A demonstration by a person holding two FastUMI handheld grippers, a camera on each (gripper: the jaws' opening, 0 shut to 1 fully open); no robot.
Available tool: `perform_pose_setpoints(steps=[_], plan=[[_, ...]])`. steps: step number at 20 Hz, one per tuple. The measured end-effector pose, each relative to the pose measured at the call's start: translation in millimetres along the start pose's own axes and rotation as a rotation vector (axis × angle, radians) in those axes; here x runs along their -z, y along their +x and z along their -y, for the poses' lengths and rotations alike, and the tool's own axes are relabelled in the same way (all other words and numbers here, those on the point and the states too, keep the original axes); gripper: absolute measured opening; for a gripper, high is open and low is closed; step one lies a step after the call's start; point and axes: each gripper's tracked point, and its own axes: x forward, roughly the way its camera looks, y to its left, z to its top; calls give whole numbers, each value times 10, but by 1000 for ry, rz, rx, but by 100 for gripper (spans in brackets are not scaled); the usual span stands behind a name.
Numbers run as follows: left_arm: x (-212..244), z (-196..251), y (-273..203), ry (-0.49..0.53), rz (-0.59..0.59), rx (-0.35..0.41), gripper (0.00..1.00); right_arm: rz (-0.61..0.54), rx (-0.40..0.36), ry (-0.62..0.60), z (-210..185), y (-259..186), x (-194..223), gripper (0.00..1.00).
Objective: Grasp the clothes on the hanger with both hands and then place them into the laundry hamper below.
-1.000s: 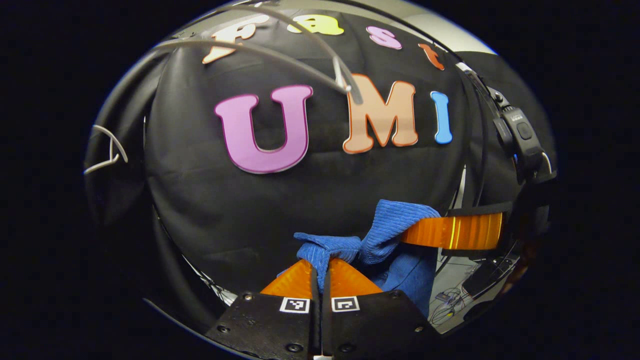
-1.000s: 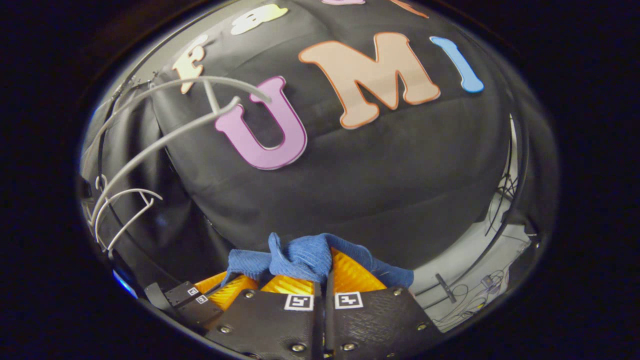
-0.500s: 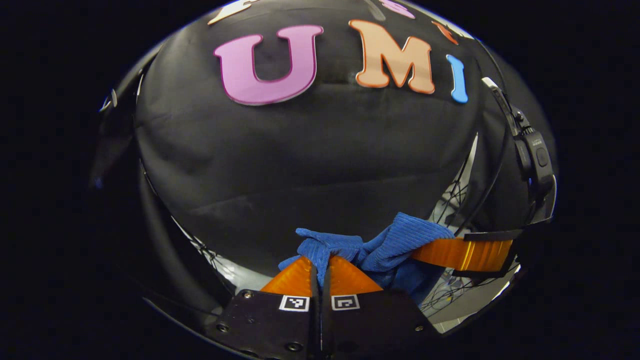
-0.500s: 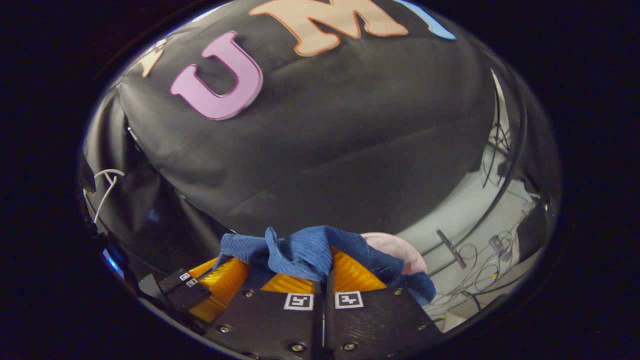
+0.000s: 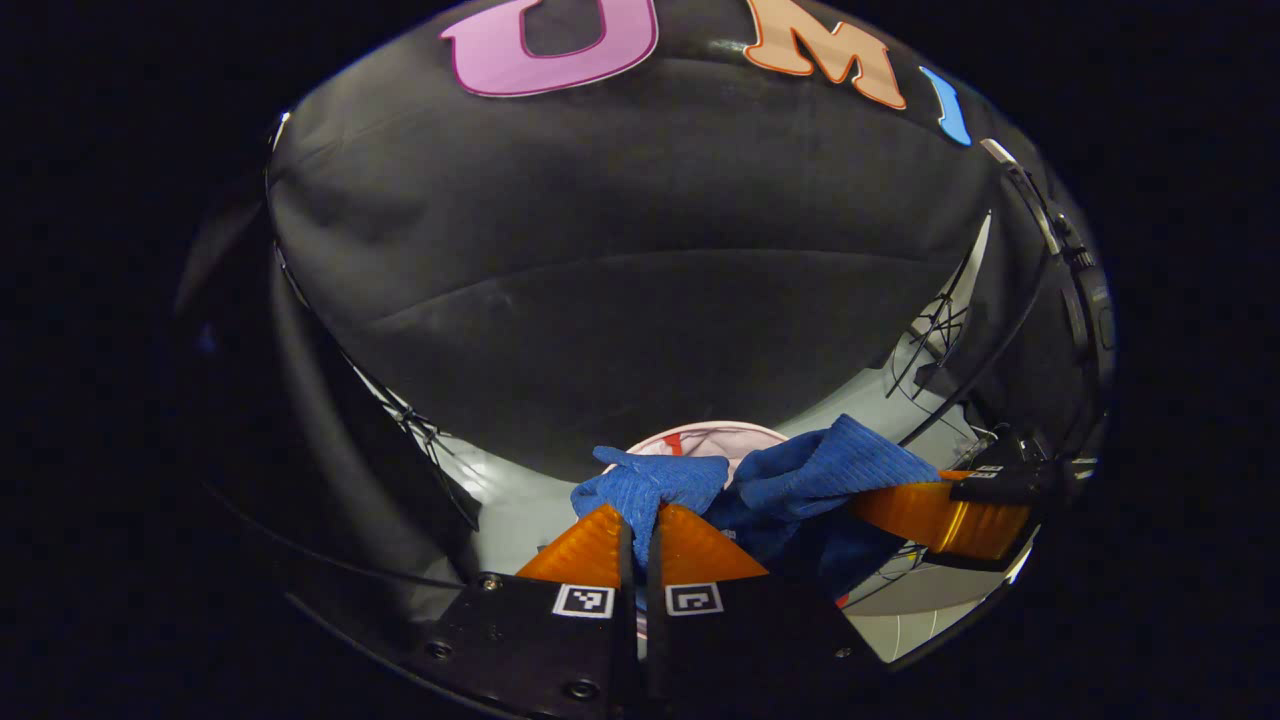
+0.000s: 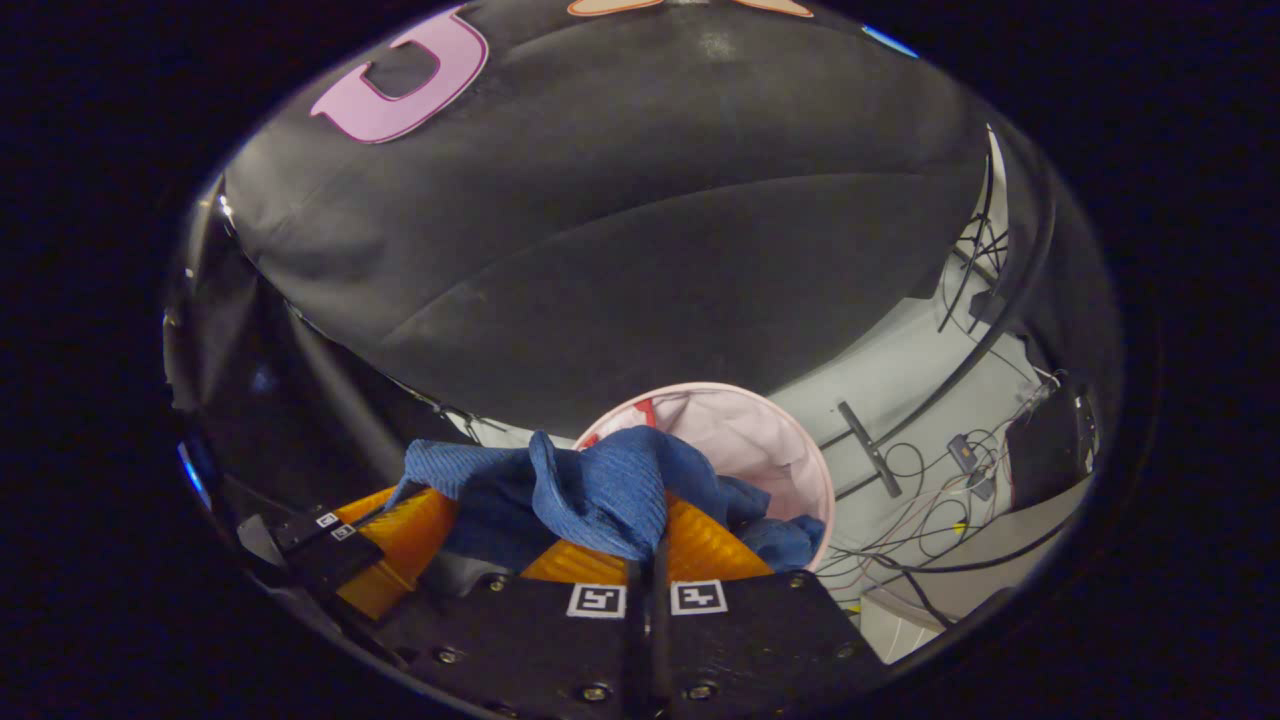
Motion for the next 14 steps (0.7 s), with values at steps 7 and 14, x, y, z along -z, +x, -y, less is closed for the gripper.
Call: perform_pose_setpoints(steps=[7, 14], plan=[[15, 110, -251, 30, 1, 50, 79, 41, 37, -54, 160, -256, 80, 58], [178, -42, -710, -4, -1, 21, 100, 80, 72, -93, 242, -782, 285, 90]])
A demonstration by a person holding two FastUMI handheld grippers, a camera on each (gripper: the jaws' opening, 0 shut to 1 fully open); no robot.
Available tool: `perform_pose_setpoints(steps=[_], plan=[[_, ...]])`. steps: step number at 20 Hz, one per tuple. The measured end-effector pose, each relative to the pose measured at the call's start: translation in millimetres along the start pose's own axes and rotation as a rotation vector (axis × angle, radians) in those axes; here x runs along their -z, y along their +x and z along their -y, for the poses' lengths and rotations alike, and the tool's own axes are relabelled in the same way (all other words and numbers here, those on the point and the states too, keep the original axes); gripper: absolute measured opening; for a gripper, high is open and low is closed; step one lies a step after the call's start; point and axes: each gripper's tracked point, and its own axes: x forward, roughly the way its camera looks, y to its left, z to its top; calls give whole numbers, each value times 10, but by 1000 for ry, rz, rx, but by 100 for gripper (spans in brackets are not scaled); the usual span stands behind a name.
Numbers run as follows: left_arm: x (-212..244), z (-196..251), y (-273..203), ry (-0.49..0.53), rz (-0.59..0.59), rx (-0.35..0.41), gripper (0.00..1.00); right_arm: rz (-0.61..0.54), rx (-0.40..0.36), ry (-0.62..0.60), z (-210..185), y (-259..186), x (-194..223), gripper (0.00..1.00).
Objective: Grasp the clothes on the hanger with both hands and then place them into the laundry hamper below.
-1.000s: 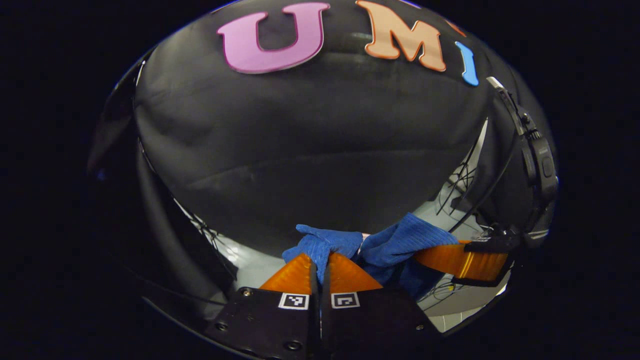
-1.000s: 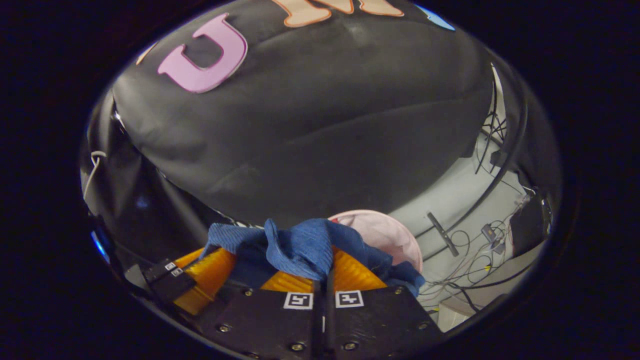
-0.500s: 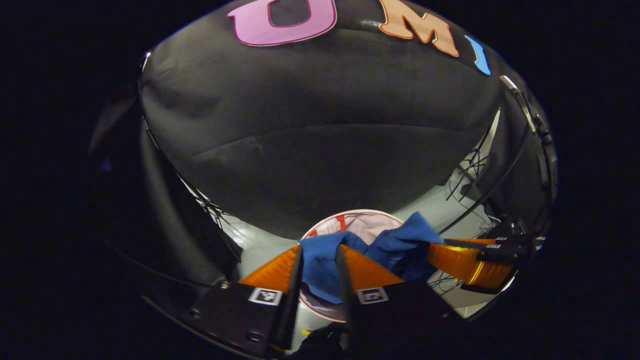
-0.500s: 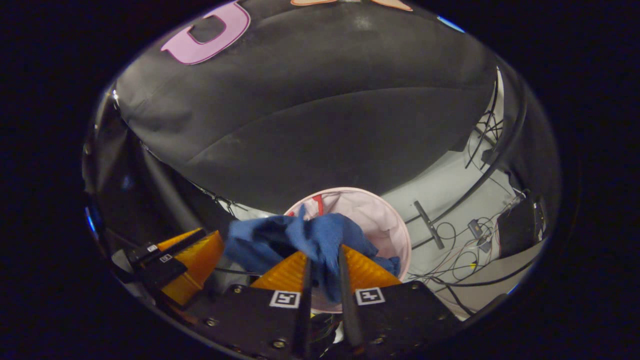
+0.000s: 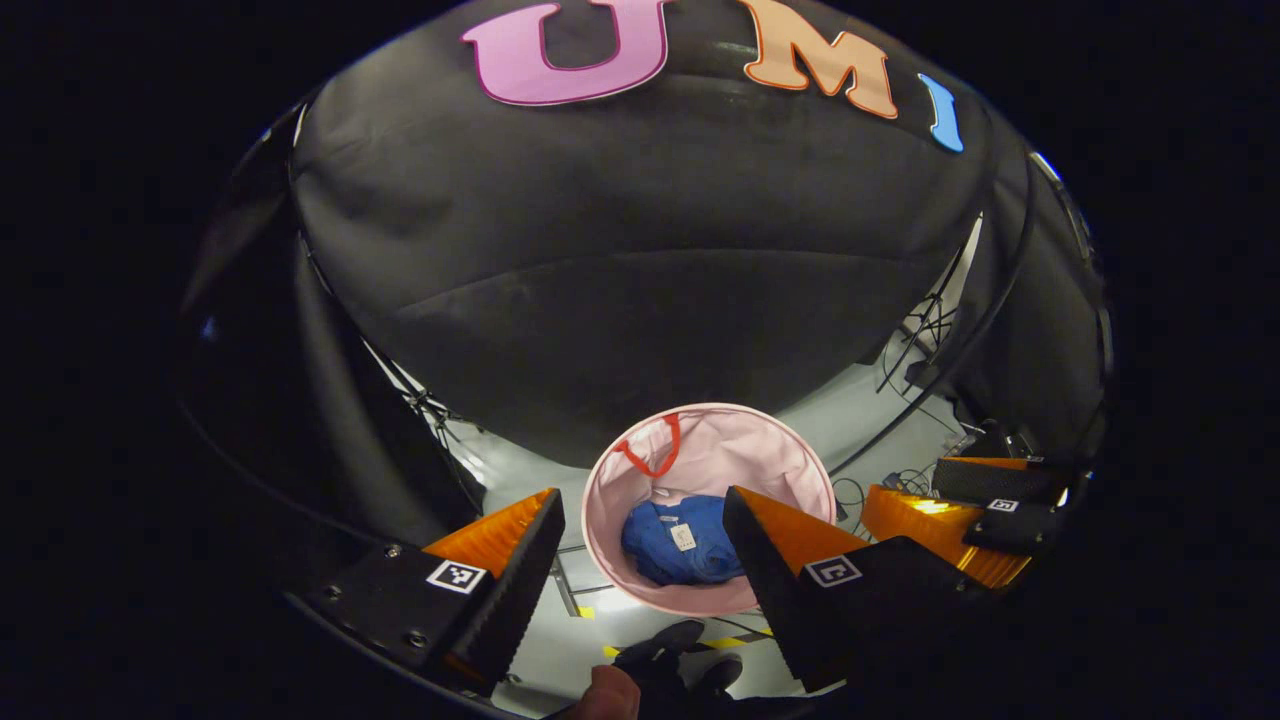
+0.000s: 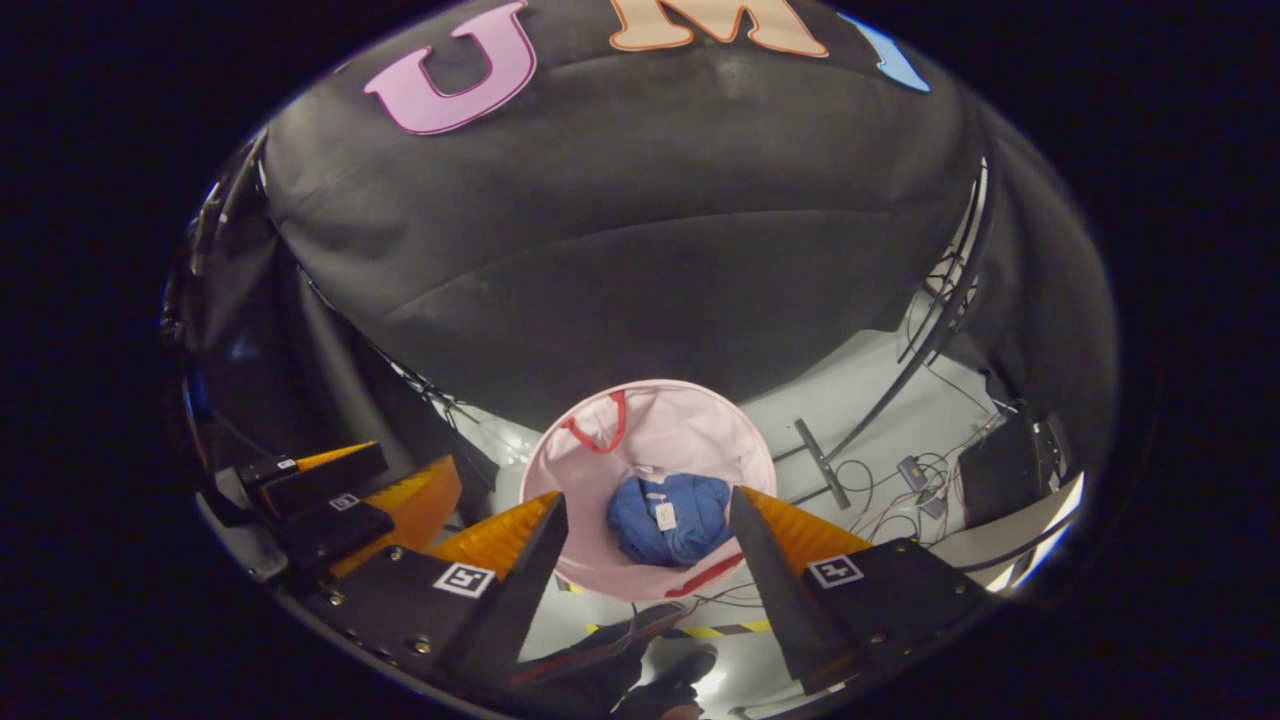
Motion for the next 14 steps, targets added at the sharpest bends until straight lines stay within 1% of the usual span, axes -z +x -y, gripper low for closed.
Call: perform_pose_setpoints(steps=[1, 4, 7, 9, 10, 11, 14], plan=[[37, -17, -84, -1, 1, 6, 100, 8, 4, -10, 14, -68, 34, 100], [127, -131, -340, -7, 13, -12, 100, 47, 12, -33, 40, -287, 65, 99], [201, -199, -639, -58, 5, -14, 100, 79, -4, -41, -29, -548, 66, 100], [198, -269, -853, -71, 35, -25, 100, 106, -16, -52, -56, -683, 39, 99], [218, -306, -932, -71, 47, -27, 100, 117, -23, -59, -85, -762, 20, 94], [227, -332, -1010, -68, 58, -31, 100, 127, -31, -67, -100, -843, 15, 99], [173, -429, -1215, -71, 91, -61, 99, 172, -46, -92, -150, -1058, -55, 99]])
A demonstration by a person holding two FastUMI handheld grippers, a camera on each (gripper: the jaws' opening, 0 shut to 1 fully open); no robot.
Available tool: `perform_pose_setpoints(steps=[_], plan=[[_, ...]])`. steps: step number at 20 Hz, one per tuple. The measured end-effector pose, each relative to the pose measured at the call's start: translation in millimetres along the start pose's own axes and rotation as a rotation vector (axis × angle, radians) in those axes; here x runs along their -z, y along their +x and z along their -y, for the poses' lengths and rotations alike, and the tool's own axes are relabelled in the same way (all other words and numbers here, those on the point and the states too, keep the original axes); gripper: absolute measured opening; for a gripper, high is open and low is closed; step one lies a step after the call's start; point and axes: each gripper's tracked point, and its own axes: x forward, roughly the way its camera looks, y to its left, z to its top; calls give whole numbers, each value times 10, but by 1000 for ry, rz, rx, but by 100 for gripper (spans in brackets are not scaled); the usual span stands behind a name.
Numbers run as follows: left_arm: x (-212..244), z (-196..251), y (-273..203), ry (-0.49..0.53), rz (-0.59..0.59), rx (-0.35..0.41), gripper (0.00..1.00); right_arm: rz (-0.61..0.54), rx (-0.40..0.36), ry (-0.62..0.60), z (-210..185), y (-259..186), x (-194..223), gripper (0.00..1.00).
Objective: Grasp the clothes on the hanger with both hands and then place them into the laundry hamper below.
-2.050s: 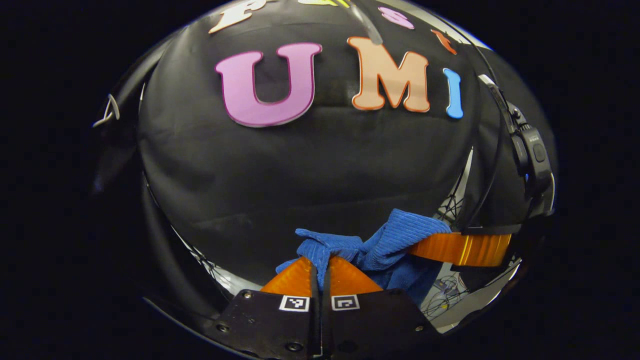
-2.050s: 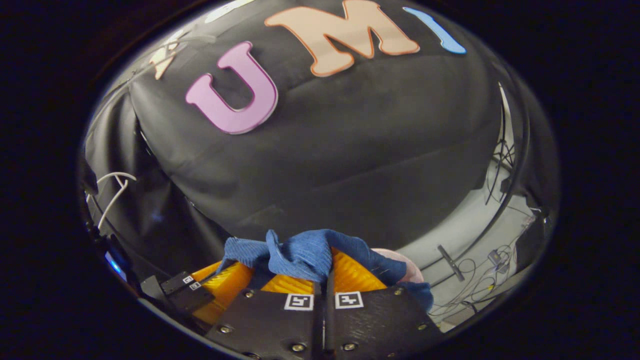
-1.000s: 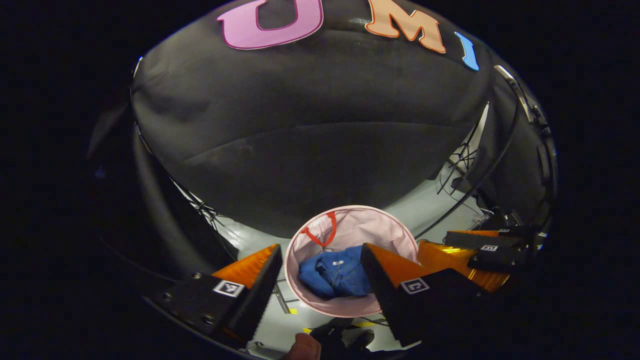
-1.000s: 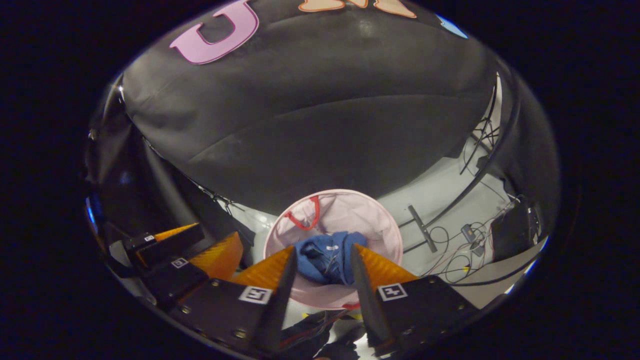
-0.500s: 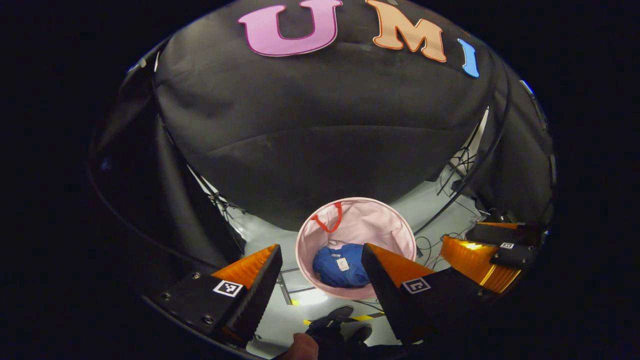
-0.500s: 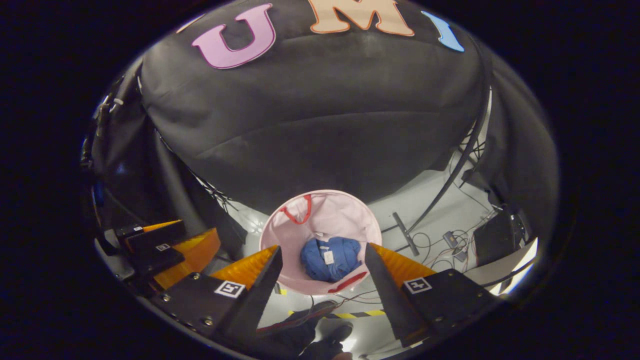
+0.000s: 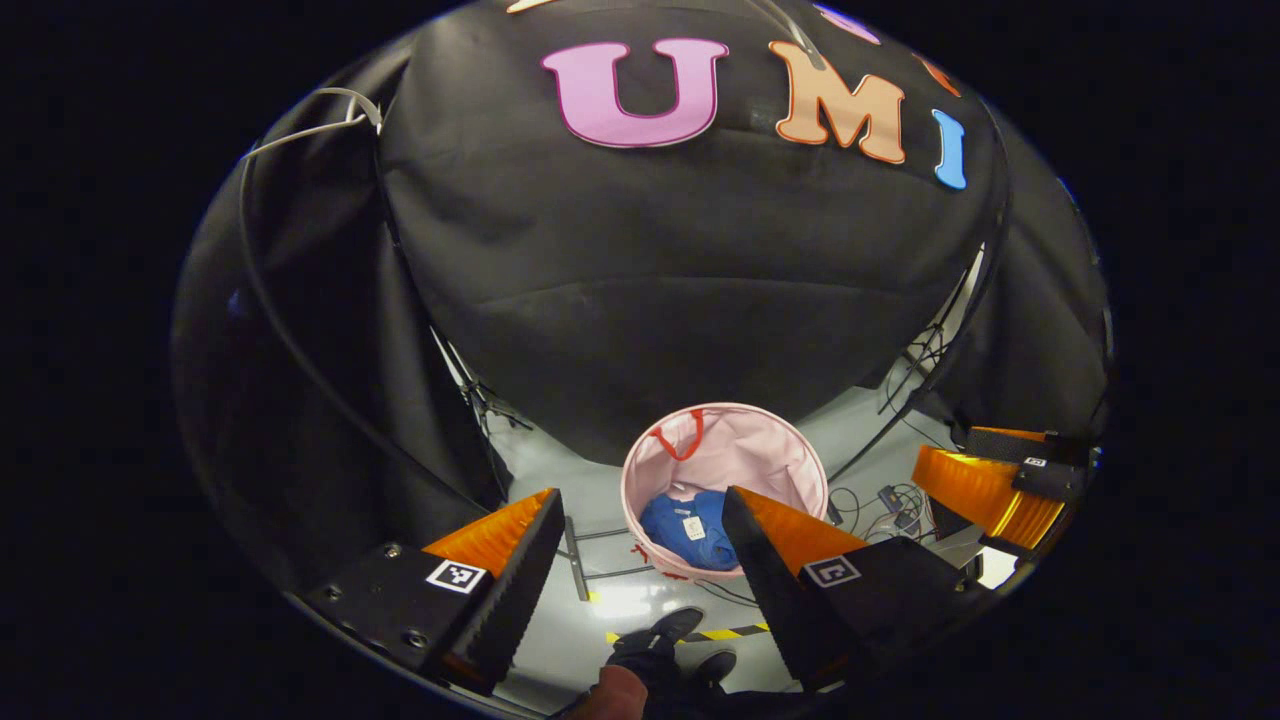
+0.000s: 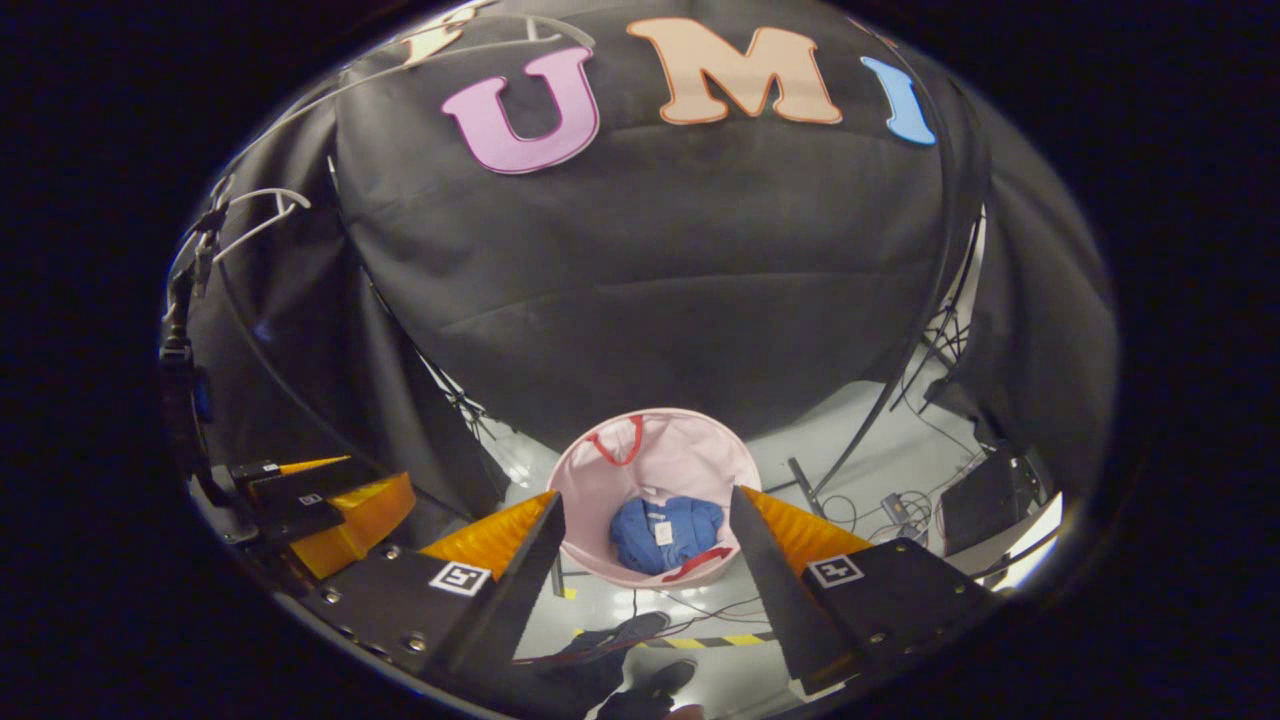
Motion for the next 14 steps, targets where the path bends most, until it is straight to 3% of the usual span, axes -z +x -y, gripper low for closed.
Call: perform_pose_setpoints(steps=[6, 10, 14], plan=[[-239, -99, -471, -39, 77, -17, 100, 82, -14, -1, -100, -291, -234, 99], [-567, -161, -776, -59, 152, -12, 100, 176, -39, 8, -239, -542, -590, 99], [-887, -215, -1103, -63, 224, 3, 99, 262, -14, -13, -322, -872, -925, 99]])
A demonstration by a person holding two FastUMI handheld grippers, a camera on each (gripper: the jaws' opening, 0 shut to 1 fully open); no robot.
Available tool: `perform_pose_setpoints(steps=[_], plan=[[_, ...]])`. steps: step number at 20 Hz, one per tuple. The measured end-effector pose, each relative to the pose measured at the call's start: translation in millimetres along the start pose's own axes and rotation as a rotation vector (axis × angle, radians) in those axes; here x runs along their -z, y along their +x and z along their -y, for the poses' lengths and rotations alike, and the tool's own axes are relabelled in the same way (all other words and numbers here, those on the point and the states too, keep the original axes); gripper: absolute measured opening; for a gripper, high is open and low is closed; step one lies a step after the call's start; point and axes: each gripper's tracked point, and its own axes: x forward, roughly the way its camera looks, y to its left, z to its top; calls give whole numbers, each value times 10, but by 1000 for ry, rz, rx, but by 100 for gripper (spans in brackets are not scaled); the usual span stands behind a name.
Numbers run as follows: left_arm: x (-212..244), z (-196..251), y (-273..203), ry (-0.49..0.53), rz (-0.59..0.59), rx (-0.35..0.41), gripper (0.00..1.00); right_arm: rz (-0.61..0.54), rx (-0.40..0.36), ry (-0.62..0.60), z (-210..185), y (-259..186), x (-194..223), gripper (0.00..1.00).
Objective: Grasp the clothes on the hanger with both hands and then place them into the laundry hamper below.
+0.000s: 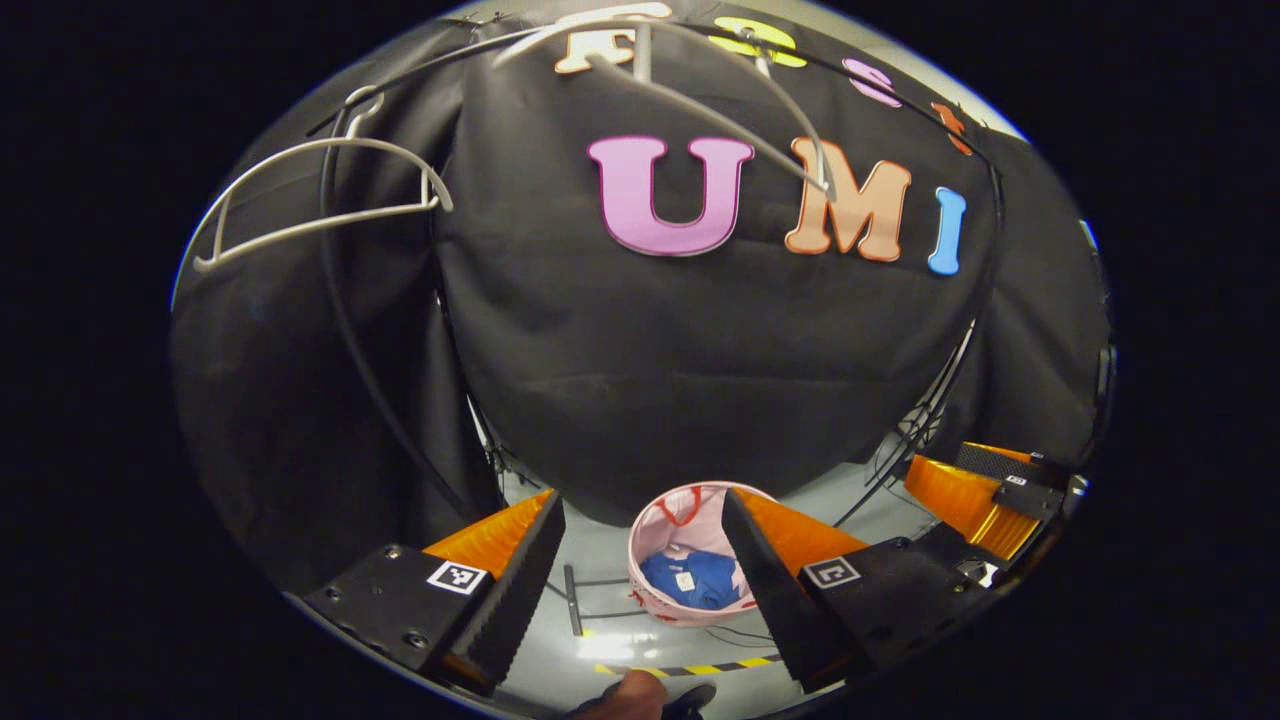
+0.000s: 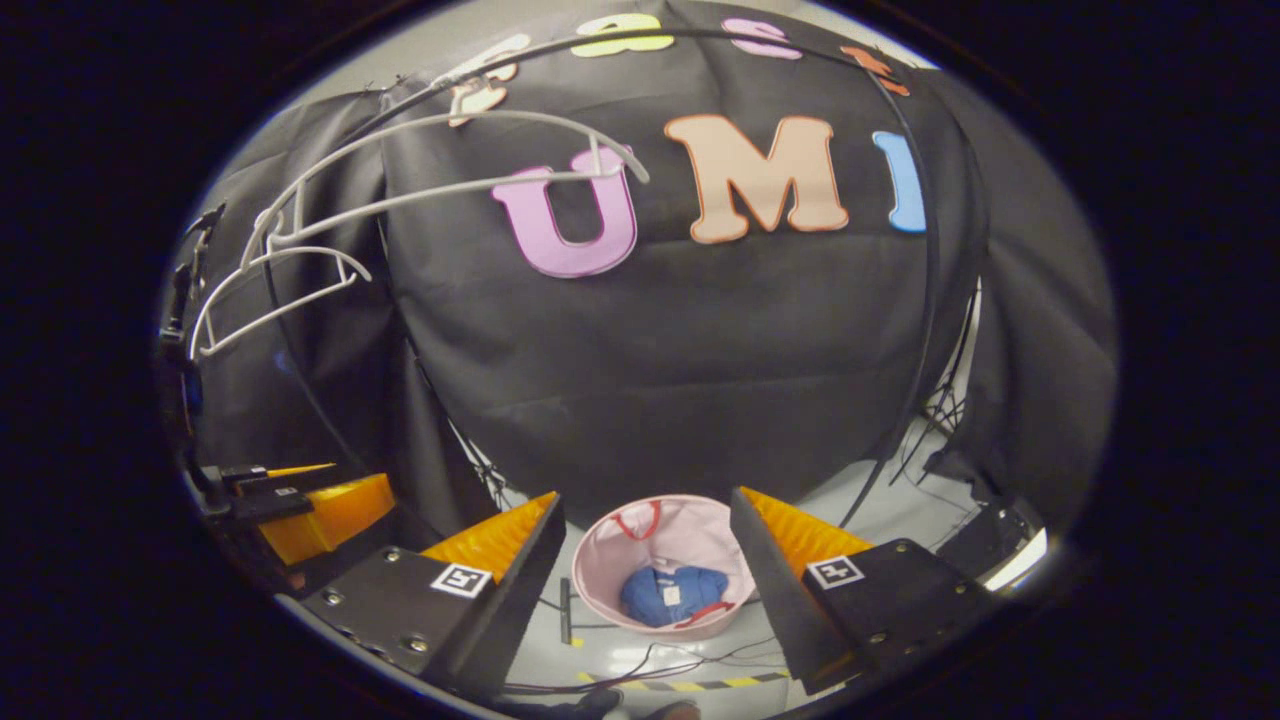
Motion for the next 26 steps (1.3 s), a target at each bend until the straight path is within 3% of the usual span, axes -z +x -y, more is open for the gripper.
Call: perform_pose_setpoints(steps=[3, 8, 13, 15, 22, 23, 24, 25, 26], plan=[[-197, 49, -179, -24, 41, 32, 99, 45, -4, -23, -103, -148, -260, 100], [-560, 67, -405, 51, 157, 53, 98, 140, -7, -22, -279, -443, -764, 99], [-1101, 114, -683, 54, 283, 60, 98, 288, 4, -24, -281, -652, -1186, 99], [-1265, 103, -789, 60, 311, 43, 99, 320, 7, -26, -155, -699, -1243, 99], [-1408, 256, -1167, 59, 327, 88, 97, 420, 34, -36, 171, -953, -1452, 99], [-1415, 250, -1189, 71, 338, 80, 100, 427, 36, -31, 231, -996, -1469, 93], [-1391, 244, -1216, 85, 355, 70, 100, 431, 47, -25, 301, -1045, -1492, 100], [-1377, 270, -1234, 102, 369, 65, 97, 438, 54, -22, 354, -1097, -1511, 100], [-1354, 309, -1247, 127, 382, 63, 96, 441, 59, -19, 400, -1133, -1531, 92]])
